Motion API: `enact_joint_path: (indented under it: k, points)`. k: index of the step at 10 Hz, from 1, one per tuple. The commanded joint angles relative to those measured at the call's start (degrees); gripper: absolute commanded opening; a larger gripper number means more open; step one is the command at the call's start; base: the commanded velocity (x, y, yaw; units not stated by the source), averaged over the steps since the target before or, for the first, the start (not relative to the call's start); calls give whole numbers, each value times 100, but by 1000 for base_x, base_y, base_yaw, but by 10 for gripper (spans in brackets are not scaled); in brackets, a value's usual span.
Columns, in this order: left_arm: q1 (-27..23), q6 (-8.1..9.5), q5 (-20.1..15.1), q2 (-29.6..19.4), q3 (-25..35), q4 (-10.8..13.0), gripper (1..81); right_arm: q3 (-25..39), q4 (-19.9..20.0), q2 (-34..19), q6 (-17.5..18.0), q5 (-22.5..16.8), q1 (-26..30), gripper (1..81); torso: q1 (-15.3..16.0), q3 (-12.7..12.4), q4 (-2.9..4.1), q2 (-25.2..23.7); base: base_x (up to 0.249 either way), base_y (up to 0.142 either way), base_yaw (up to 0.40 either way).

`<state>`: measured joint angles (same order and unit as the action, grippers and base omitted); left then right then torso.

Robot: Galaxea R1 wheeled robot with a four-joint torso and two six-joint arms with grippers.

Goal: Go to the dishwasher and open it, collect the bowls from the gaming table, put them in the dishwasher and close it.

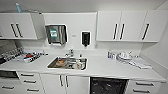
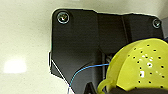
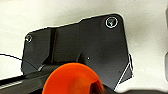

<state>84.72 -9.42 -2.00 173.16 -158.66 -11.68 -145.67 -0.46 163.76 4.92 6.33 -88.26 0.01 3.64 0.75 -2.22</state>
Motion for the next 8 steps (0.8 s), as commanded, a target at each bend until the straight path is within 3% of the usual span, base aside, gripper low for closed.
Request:
enact_joint_path:
  k: [1, 5, 8]
  points:
    - [-294, -42, -354, -44, -16, -19, 10, 22, -42, -86, -9, -272, 269, 10, 0, 0, 0, 0, 182, -87, 0]
    - [-285, -42, -354, -53, -16, -10, 10, 13, -42, -77, -9, -272, 269, 10, 0, 0, 0, 0, 175, -81, 0]
    - [-285, -42, -354, -53, -16, -10, 10, 13, -42, -77, -9, -272, 269, 10, 7, 2, 0, 2, 111, 0, 0]
